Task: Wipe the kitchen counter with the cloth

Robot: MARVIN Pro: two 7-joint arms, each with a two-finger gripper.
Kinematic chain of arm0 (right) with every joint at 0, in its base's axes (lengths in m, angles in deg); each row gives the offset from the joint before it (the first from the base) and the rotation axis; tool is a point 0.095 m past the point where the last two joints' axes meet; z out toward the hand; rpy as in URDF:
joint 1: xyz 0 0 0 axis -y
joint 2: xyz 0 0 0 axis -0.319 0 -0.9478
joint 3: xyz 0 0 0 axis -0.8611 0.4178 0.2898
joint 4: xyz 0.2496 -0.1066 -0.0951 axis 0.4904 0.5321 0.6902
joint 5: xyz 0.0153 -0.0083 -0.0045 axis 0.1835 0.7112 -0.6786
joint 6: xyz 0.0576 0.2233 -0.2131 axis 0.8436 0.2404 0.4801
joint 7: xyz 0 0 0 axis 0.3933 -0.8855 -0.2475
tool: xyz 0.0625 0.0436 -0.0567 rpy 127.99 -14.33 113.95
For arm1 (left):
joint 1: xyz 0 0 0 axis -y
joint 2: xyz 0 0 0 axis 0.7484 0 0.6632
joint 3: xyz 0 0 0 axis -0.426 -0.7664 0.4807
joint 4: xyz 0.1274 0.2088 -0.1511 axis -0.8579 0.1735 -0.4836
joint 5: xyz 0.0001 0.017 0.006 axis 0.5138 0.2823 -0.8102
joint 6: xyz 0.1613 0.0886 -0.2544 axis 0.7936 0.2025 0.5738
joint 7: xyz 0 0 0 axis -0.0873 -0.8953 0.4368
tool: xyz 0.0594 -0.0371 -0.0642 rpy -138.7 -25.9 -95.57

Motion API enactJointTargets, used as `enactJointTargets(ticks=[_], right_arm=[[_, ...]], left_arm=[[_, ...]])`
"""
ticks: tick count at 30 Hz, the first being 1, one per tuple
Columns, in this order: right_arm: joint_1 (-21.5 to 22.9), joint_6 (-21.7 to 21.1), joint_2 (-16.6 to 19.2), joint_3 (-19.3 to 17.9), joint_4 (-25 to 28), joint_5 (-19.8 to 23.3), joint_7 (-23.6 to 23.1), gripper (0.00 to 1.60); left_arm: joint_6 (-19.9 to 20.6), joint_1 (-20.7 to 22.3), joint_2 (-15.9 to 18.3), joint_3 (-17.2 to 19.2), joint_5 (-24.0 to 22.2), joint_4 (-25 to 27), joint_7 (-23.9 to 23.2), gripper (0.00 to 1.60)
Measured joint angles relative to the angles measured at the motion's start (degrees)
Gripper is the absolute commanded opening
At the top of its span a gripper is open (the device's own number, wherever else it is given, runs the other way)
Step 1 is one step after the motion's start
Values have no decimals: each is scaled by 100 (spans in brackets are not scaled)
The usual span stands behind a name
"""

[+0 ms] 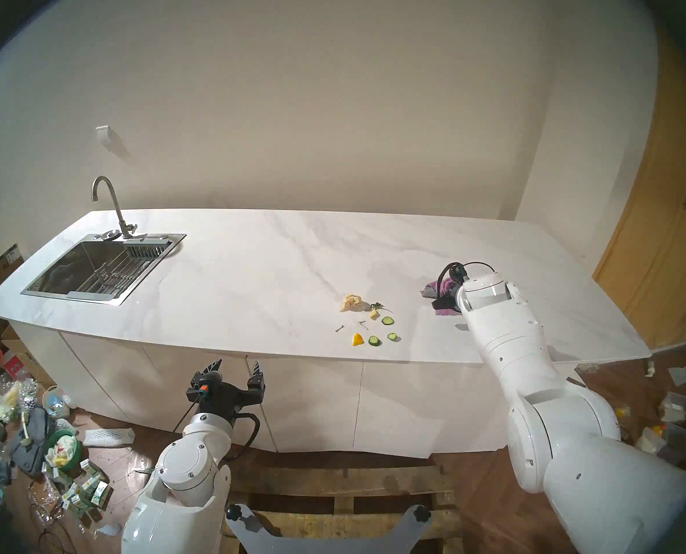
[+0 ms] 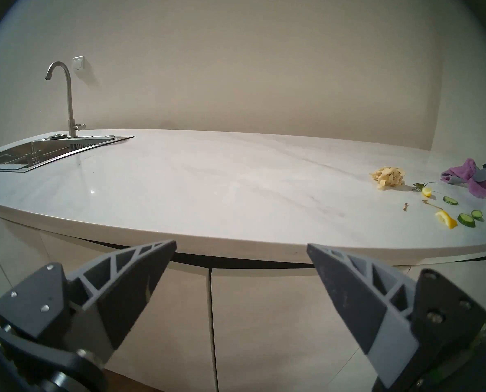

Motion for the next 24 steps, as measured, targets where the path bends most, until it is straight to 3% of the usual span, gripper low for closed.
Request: enactJointTargets(ticks=[7,16,24], right_arm=[[-370,-13,173,-162,496,98,-220,0],[-864,-353,272,-791,1145,757,-783,0],[-1192,-591,394,-1064,1677,998,-1198,0]], left_arm=[[0,2,1,-2,0,-9,4,160],[0,5,2,-3,1,-26,7,160],[0,9,2,-4,2,-43,10,160]])
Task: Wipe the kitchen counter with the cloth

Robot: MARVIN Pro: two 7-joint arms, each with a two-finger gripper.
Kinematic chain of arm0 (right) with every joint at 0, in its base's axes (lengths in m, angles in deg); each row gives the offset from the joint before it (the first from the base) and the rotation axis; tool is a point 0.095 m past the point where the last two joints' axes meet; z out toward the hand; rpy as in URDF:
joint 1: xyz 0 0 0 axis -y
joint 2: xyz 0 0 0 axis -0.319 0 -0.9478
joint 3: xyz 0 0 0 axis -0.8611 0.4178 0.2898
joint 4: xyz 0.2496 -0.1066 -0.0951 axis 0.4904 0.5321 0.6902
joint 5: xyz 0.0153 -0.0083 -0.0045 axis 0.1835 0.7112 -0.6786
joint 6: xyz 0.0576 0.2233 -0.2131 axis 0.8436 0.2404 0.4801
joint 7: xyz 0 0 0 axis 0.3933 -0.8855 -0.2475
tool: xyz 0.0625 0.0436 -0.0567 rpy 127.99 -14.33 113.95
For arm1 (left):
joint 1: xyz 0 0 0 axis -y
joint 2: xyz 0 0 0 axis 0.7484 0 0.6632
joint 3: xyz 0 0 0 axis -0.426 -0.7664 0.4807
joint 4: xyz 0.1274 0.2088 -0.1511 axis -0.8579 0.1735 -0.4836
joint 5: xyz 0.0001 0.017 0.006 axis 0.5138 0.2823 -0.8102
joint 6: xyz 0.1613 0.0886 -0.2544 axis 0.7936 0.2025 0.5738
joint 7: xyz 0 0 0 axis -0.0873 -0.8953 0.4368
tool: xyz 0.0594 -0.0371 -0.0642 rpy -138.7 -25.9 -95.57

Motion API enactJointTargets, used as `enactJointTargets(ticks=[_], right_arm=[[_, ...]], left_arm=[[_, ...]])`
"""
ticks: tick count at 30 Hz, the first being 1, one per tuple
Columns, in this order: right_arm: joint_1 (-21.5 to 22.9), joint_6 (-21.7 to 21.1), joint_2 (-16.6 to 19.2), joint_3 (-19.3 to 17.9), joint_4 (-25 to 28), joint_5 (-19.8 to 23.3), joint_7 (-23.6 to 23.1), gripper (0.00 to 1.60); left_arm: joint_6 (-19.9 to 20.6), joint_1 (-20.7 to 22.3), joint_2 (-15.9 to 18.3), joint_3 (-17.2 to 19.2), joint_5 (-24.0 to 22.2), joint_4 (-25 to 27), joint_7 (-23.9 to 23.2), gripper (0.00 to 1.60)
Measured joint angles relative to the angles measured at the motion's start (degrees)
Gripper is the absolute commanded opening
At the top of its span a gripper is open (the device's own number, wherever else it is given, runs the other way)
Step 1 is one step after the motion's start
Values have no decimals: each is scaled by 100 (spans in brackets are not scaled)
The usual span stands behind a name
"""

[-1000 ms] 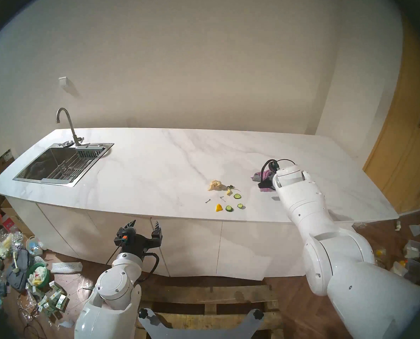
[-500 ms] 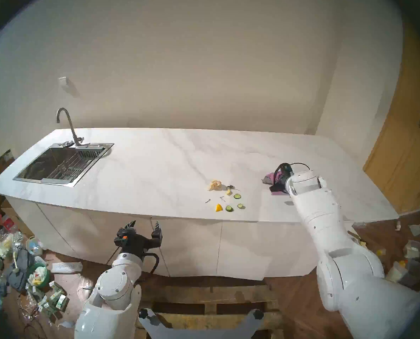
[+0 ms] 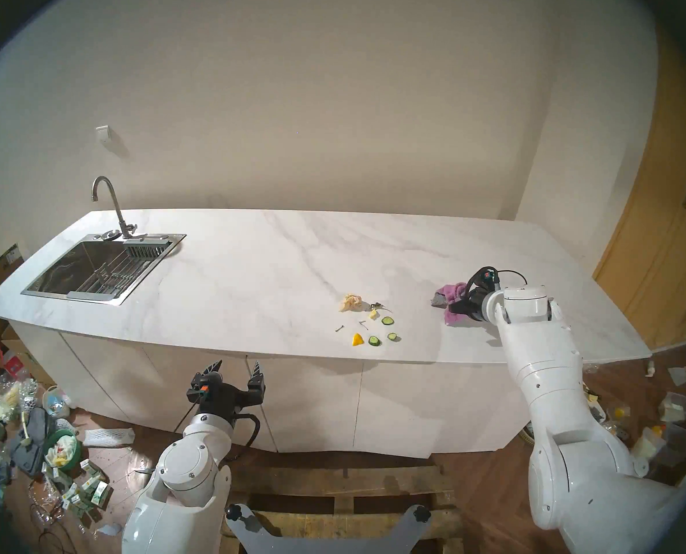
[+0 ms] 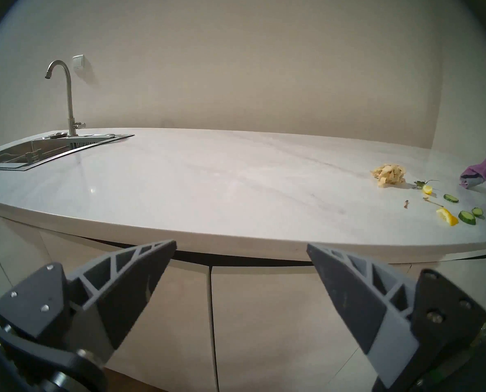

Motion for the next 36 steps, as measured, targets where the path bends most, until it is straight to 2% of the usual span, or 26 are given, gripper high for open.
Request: enactJointTargets(ticks=[14,36], right_arm=[[-838,-406,103,-133,974,291,-805,0],[-1999,-610,530,-536,2467,547,-1767,0]], left_arm=[[0,8,0,-1,0,-34,7,160],[0,28,0,-3,0,-72,16,160]])
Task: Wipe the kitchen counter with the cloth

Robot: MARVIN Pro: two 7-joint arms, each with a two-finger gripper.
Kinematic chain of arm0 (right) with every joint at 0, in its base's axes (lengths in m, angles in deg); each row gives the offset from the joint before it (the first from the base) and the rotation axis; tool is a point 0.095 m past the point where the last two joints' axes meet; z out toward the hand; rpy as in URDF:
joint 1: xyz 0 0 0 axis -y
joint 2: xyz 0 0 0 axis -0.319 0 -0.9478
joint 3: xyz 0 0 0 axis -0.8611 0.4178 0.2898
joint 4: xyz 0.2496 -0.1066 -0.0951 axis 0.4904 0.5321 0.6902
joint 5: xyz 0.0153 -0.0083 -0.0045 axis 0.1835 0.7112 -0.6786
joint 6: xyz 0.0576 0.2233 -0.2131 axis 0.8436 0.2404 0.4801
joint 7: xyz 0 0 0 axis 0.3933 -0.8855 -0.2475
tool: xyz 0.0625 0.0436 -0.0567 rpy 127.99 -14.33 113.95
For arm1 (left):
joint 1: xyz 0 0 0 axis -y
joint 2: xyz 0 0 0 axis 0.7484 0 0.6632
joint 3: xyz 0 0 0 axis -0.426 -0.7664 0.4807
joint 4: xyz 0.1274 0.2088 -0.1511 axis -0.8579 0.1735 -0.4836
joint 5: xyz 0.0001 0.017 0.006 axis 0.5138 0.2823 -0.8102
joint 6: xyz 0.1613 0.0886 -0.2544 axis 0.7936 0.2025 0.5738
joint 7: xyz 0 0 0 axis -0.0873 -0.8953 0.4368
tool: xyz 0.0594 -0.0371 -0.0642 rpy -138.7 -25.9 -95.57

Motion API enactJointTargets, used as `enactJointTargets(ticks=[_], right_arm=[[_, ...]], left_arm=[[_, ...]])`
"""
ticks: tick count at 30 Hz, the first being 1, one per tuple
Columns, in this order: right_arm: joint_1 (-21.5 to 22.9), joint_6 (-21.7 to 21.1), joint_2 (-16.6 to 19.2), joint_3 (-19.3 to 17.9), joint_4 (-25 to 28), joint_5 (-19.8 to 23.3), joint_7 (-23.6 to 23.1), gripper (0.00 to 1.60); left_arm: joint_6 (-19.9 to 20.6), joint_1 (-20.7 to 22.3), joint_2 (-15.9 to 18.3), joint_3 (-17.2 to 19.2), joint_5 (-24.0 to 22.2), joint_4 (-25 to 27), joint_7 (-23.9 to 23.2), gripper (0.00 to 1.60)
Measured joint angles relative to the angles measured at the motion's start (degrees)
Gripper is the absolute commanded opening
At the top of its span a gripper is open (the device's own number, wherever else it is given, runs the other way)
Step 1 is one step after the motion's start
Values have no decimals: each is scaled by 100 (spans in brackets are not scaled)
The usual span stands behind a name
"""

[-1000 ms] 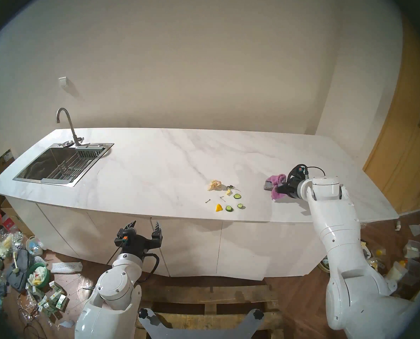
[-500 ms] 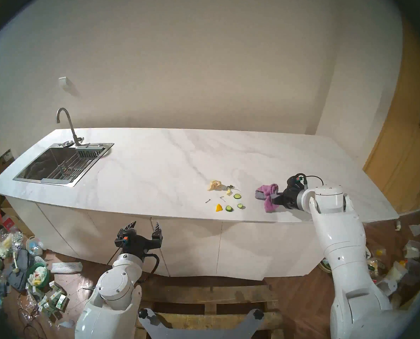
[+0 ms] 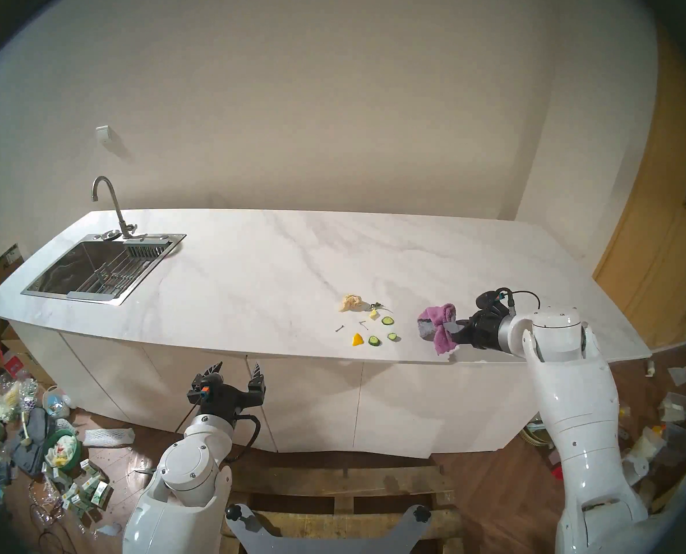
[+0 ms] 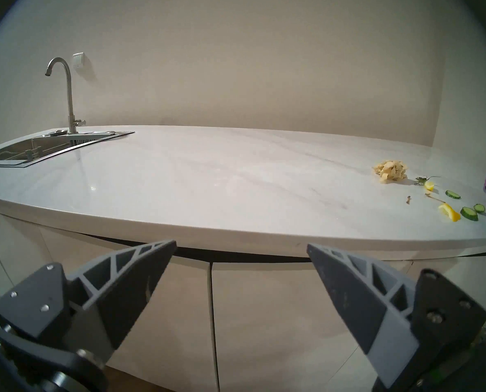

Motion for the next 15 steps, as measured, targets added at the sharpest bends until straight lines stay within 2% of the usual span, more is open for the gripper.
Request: enactJointTargets(ticks=[15], right_arm=[[-939,21,301,-297,1091,167,-832,0]], left_arm=[[-1,11,1,-1,0,-4,6,160]])
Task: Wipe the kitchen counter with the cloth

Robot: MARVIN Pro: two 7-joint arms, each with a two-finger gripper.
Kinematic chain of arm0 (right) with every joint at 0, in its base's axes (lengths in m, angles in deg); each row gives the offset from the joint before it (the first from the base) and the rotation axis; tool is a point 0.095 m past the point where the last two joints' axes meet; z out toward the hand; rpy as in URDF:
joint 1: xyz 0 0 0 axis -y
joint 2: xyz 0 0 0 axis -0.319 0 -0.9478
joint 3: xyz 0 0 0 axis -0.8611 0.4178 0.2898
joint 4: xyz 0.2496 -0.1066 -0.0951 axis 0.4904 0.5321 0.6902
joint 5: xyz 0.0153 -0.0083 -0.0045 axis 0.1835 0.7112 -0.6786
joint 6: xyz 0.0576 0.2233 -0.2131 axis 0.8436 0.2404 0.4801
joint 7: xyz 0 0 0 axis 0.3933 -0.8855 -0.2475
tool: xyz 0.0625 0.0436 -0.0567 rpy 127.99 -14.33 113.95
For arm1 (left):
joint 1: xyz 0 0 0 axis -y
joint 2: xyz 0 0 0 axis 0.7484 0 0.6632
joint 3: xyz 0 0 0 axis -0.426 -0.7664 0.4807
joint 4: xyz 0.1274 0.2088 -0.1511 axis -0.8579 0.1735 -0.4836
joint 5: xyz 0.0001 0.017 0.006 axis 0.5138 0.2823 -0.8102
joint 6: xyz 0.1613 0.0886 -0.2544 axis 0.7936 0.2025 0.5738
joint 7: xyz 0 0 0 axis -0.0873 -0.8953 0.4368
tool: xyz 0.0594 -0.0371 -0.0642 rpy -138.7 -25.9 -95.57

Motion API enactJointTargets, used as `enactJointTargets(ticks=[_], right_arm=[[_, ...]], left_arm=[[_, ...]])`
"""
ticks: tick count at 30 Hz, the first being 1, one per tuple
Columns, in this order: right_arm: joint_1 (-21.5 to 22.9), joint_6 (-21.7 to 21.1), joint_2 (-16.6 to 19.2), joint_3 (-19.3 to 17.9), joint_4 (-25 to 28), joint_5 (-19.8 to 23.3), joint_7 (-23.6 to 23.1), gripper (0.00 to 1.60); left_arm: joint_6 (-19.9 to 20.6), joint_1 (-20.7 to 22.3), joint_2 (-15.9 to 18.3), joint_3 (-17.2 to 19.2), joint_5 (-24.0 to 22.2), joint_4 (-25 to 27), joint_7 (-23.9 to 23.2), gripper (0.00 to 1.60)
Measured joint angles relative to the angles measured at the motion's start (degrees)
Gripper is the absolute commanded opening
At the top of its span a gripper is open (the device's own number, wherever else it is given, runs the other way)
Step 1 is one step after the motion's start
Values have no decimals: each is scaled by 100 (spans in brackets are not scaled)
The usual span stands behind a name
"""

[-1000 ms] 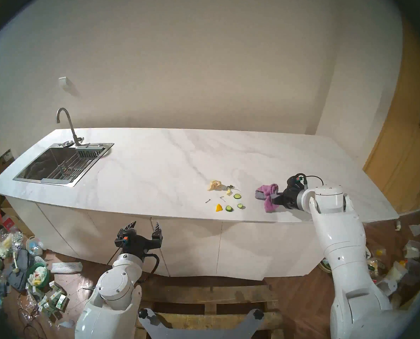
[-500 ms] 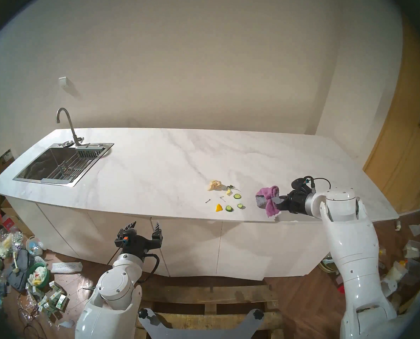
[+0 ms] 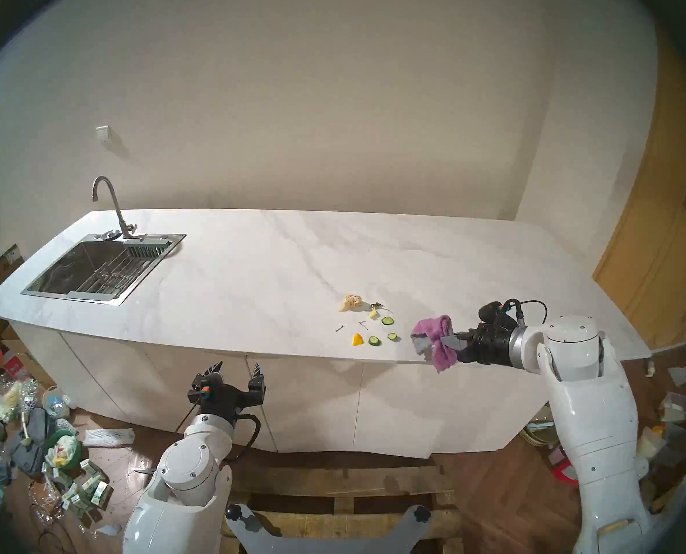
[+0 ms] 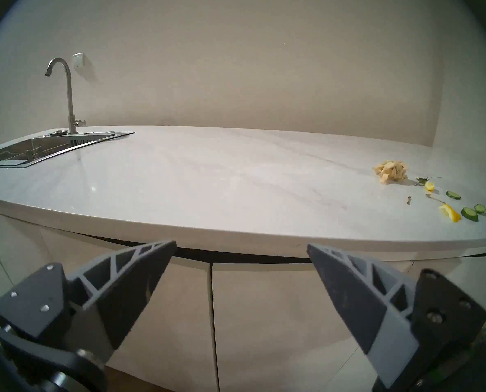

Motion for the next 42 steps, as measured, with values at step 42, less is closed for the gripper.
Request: enactJointTargets(ticks=[42], right_arm=[[-901,-832,-690,357,2082,-964,1459,0]], left_arm=[[2,-65,35,-9,-51,155,-15,160]])
